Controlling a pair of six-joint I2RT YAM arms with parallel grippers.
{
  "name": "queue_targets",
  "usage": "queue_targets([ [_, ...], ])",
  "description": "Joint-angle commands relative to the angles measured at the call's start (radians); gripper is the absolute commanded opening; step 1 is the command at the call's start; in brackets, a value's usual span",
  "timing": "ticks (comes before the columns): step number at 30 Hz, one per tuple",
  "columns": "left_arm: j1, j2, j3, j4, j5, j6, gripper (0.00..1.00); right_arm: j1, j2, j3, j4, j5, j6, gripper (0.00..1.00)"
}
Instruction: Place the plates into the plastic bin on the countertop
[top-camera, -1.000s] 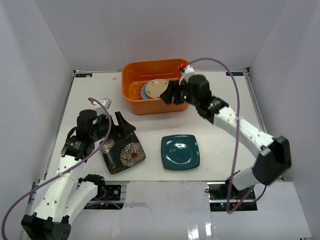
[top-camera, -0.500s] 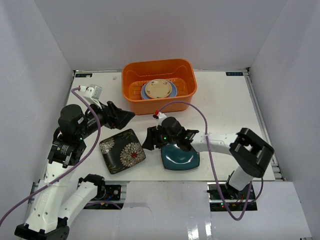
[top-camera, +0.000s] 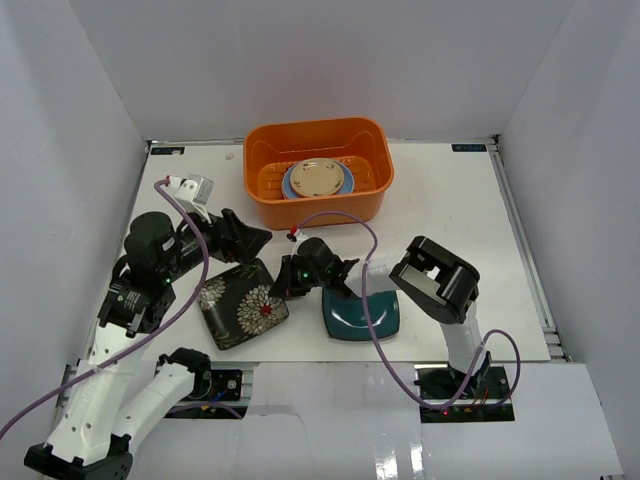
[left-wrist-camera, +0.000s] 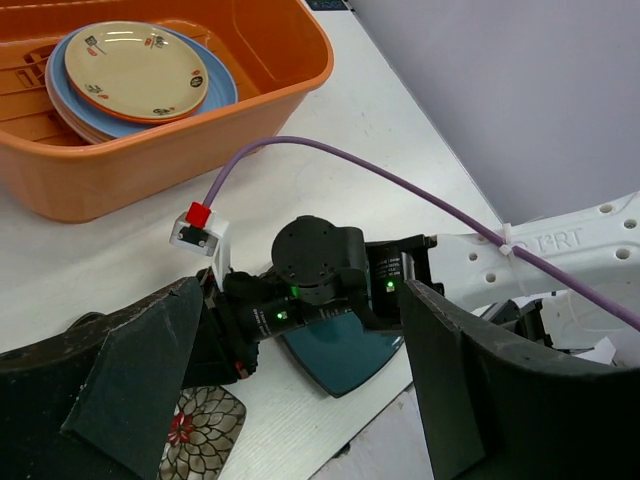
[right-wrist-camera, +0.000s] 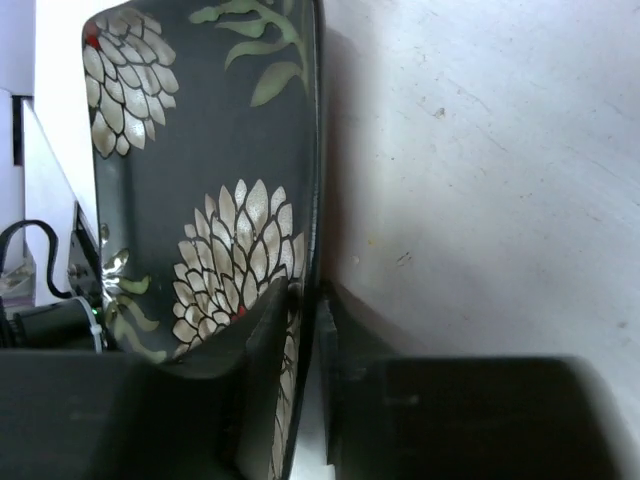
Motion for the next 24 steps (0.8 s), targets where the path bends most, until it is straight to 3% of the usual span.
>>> queue_targets([
  [1, -0.014, -0.015, 0.002, -0.008, -0.059, 0.033, 0.91, 0.007, 0.019, -0.001, 0.053, 0.021, 0.059, 0.08],
  [6, -0.041, -0.012, 0.12, -0.048, -0.13, 0.045, 0.91, 0.008, -0.192, -0.108, 0.073, 0.027, 0.062, 0.08],
  [10, -0.084, -0.012, 0.209, -0.054, -0.109, 0.047, 0.91, -0.001, -0.48, -0.057, -0.115, 0.101, -0.028, 0.08],
  [13, -0.106, -0.021, 0.218, -0.056, -0.087, 0.024, 0.91, -0.044, -0.603, 0.046, -0.264, 0.165, -0.105, 0.08],
  [19, -0.124, -0.061, 0.171, -0.087, -0.144, -0.011, 0.91, -0.283, -0.605, 0.268, -0.358, 0.05, -0.139, 0.08],
  [24, -0.127, -0.069, 0.027, -0.065, -0.066, -0.103, 0.91, -0.459, -0.472, 0.478, -0.381, 0.022, -0.136, 0.08],
])
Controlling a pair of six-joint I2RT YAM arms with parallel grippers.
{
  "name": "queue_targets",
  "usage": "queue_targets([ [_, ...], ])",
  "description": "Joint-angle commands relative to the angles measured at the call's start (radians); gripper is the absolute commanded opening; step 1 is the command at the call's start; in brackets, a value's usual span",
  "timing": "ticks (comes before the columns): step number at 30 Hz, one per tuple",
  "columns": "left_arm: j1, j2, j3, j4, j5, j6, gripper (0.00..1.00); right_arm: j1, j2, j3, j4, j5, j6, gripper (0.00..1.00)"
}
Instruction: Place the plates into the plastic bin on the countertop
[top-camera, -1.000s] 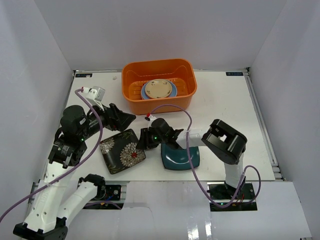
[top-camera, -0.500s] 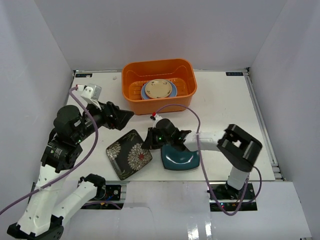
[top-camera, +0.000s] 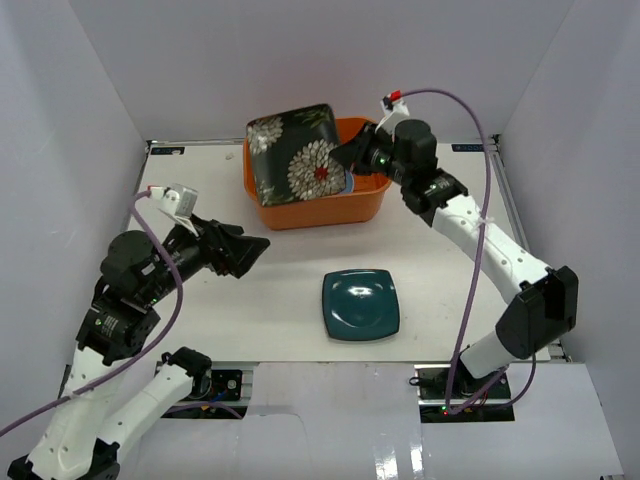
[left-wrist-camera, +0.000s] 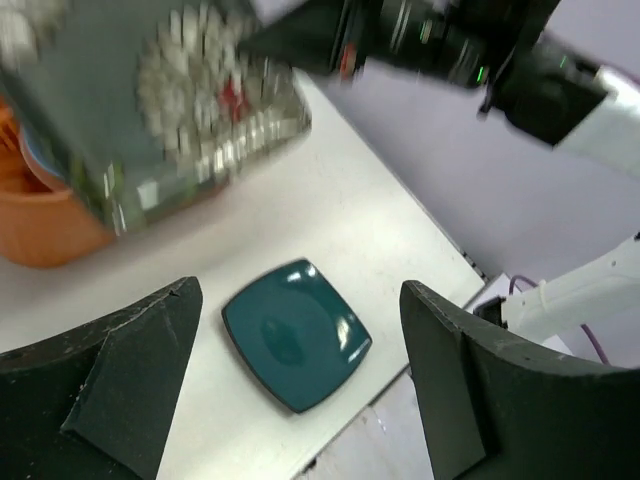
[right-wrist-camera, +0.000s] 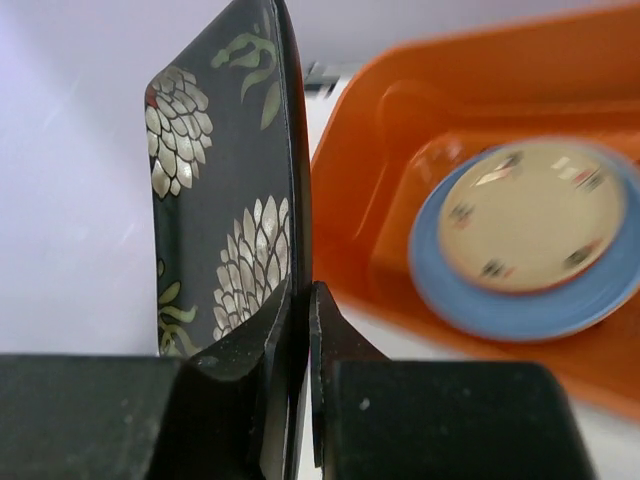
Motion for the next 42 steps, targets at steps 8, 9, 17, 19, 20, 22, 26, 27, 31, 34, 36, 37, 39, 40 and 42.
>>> queue_targets([
  [8, -0.007, 0.121, -0.416, 0.115, 0.173, -0.246, 0.89, -0.205, 0.423, 0.5, -0.062, -0.126, 0.003, 0.08],
  [9, -0.007, 0.141, -0.447, 0.134, 0.196, -0.272, 0.89, -0.209, 0.452, 0.54, -0.082, -0.131, 0.003, 0.08],
  [17, -0.06, 0.299, -0.685, 0.404, 0.215, -0.418, 0.85, -0.254, 0.572, 0.614, -0.114, -0.123, -0.003, 0.08],
  [19, -0.086, 0.34, -0.689, 0.442, 0.204, -0.424, 0.84, -0.258, 0.587, 0.599, -0.116, -0.126, -0.009, 0.08],
  [20, -0.102, 0.397, -0.683, 0.455, 0.199, -0.424, 0.84, -0.26, 0.592, 0.577, -0.116, -0.126, -0.012, 0.08],
  [22, -0.152, 0.454, -0.671, 0.471, 0.173, -0.423, 0.83, -0.26, 0.601, 0.559, -0.118, -0.121, -0.021, 0.08],
  [26, -0.226, 0.575, -0.628, 0.519, 0.083, -0.421, 0.84, -0.263, 0.652, 0.561, -0.153, -0.135, -0.037, 0.08],
  [27, -0.234, 0.619, -0.602, 0.521, 0.07, -0.42, 0.83, -0.263, 0.667, 0.59, -0.168, -0.138, -0.046, 0.08],
  [31, -0.268, 0.709, -0.544, 0.545, 0.032, -0.409, 0.83, -0.263, 0.722, 0.615, -0.22, -0.154, -0.066, 0.08],
  [34, -0.284, 0.776, -0.512, 0.564, 0.012, -0.4, 0.83, -0.263, 0.736, 0.614, -0.24, -0.158, -0.078, 0.09],
  [36, -0.289, 0.813, -0.501, 0.564, -0.003, -0.397, 0.83, -0.263, 0.744, 0.615, -0.254, -0.157, -0.095, 0.24],
  [37, -0.297, 0.847, -0.498, 0.564, -0.012, -0.398, 0.82, -0.263, 0.747, 0.627, -0.266, -0.154, -0.104, 0.33],
  [39, -0.306, 0.874, -0.499, 0.595, -0.028, -0.397, 0.81, -0.262, 0.744, 0.631, -0.299, -0.125, -0.123, 0.55],
  [40, -0.314, 0.9, -0.498, 0.6, -0.034, -0.397, 0.79, -0.262, 0.729, 0.618, -0.3, -0.115, -0.136, 0.61],
  [42, -0.323, 0.92, -0.501, 0.606, -0.052, -0.4, 0.77, -0.262, 0.7, 0.611, -0.302, -0.083, -0.152, 0.77],
])
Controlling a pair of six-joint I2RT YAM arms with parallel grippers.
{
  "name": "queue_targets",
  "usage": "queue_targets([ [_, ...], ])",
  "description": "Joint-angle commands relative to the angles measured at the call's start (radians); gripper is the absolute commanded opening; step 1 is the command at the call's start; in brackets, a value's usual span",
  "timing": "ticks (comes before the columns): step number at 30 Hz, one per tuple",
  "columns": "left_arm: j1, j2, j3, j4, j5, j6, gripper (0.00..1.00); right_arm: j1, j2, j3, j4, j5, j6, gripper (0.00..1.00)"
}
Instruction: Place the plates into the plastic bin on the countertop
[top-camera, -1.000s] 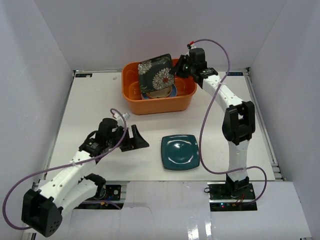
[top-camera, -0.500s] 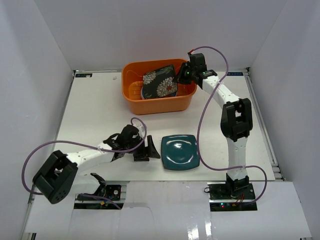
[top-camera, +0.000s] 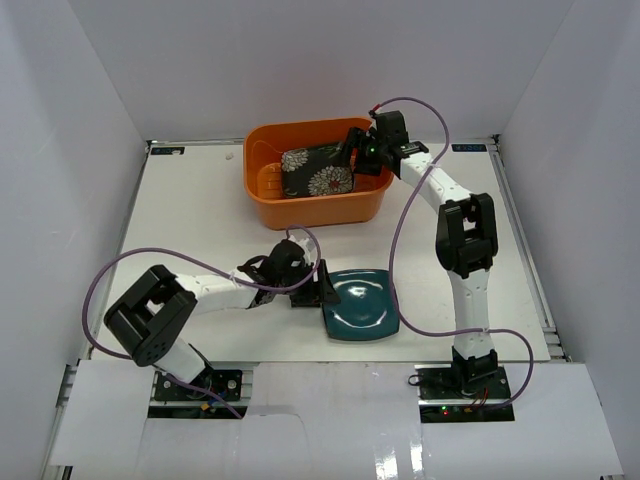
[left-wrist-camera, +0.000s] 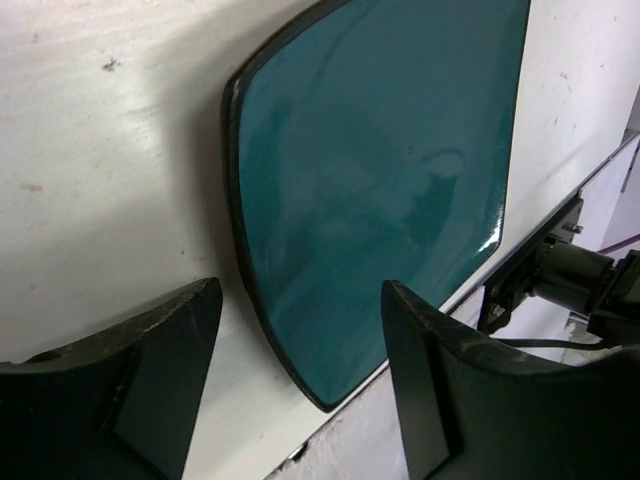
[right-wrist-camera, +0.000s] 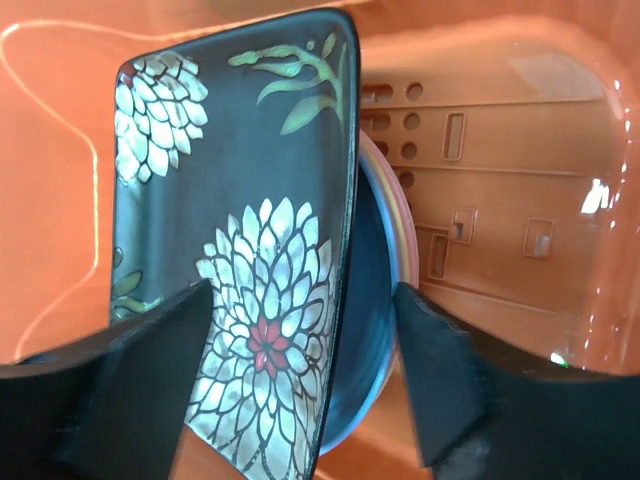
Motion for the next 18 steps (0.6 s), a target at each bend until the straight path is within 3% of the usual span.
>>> queue_targets([
  [1, -0.022, 0.053, -0.009, -0.002, -0.074, 0.012, 0.74, 0.003, -0.062, 0.033, -0.007, 0.041, -0.065, 0.82],
  [4, -0.031, 0.07, -0.016, 0.021, -0.094, -0.005, 0.67, 0.005, -0.114, 0.007, 0.005, 0.07, -0.094, 0.97],
  [6, -0.038, 0.088, -0.018, 0.028, -0.105, -0.009, 0.58, 0.008, -0.175, -0.022, 0.039, 0.09, -0.107, 0.9],
  [10, -0.045, 0.101, -0.039, 0.049, -0.137, -0.021, 0.42, 0.011, -0.272, -0.084, 0.065, 0.066, -0.148, 0.9],
  [14, -0.045, 0.099, -0.091, 0.106, -0.158, -0.04, 0.22, 0.011, -0.416, -0.304, 0.155, -0.059, -0.174, 0.9],
  [15, -0.045, 0.096, -0.116, 0.133, -0.162, -0.044, 0.12, 0.011, -0.48, -0.35, 0.183, -0.09, -0.168, 0.9],
  [18, -0.045, 0.088, -0.177, 0.207, -0.171, -0.061, 0.0, 0.011, -0.577, -0.493, 0.266, -0.223, -0.161, 0.9],
])
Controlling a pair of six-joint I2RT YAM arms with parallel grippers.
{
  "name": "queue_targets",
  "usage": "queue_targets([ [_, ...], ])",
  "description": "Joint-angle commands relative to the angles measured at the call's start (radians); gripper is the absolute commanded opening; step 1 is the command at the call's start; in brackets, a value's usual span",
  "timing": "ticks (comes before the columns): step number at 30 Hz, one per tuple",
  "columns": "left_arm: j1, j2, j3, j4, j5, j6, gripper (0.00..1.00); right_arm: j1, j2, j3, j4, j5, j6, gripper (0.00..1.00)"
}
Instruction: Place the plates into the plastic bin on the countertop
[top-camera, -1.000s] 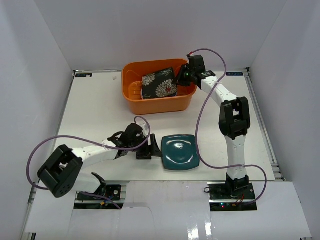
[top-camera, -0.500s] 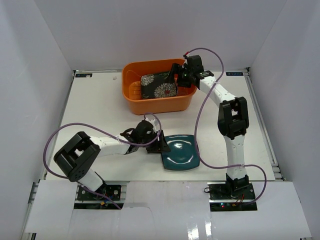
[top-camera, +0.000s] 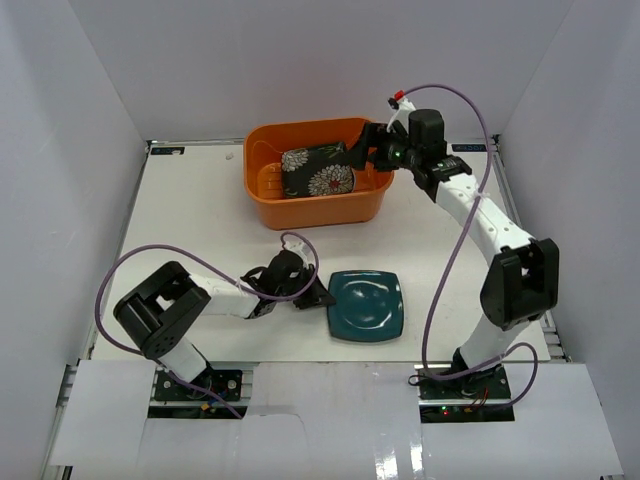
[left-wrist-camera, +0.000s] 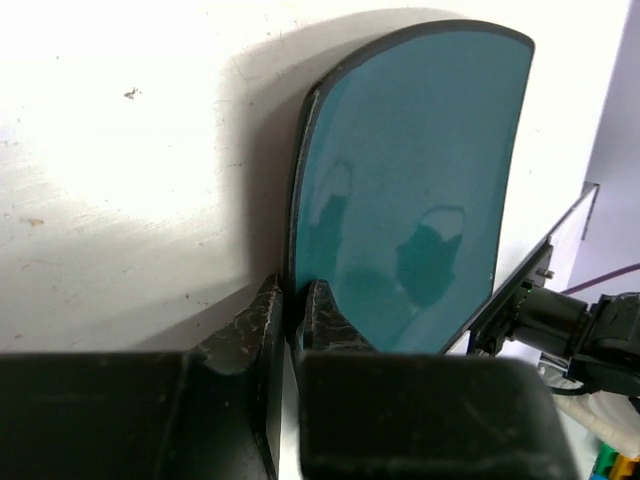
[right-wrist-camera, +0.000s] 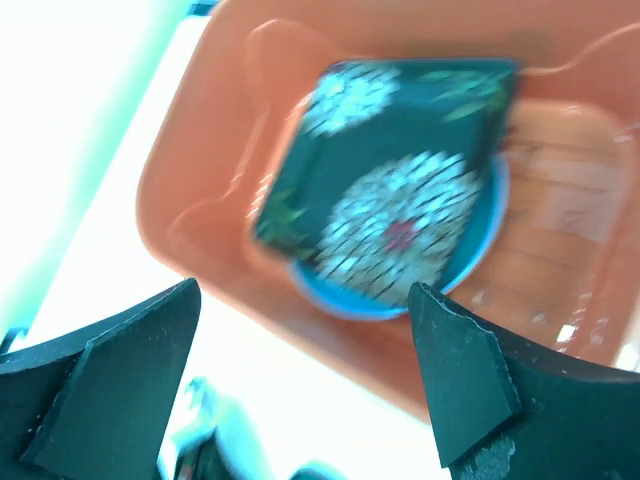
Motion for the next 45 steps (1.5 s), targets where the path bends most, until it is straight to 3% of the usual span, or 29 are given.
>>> queue_targets([
  [1, -0.011, 0.01, -0.101, -0.034, -0.089, 0.045, 0.0, -0.001, -0.092, -0.128, 0.127, -0.183, -0.02, 0.9],
  [6, -0.011, -0.056, -0.164, 0.055, -0.08, 0.037, 0.0, -0.001, -0.273, -0.32, 0.177, -0.253, 0.009, 0.91],
  [10, -0.009, -0.187, -0.199, 0.067, -0.049, 0.046, 0.0, -0.001, -0.498, -0.673, 0.282, -0.233, 0.065, 0.99],
  [16, -0.008, -0.344, -0.282, 0.199, 0.038, 0.023, 0.0, -0.002, -0.801, -1.043, 0.311, -0.259, 0.072, 0.96],
  [21, -0.008, -0.382, -0.348, 0.295, 0.058, -0.027, 0.0, -0.018, -0.977, -1.17, 0.236, -0.248, 0.085, 0.91],
  [28, -0.001, -0.488, -0.351, 0.32, 0.066, -0.064, 0.0, -0.045, -1.013, -1.195, 0.095, -0.156, 0.048, 0.9],
  [35, 0.035, -0.608, -0.313, 0.257, 0.095, -0.083, 0.0, -0.067, -1.004, -1.245, 0.093, -0.092, 0.028, 0.9],
  [39, 0.064, -0.625, -0.298, 0.266, 0.126, -0.099, 0.0, -0.068, -0.945, -1.276, 0.111, -0.183, 0.013, 0.9],
  [45, 0.084, -0.614, -0.287, 0.319, 0.169, -0.138, 0.0, -0.068, -0.905, -1.328, 0.28, -0.351, 0.078, 0.92],
])
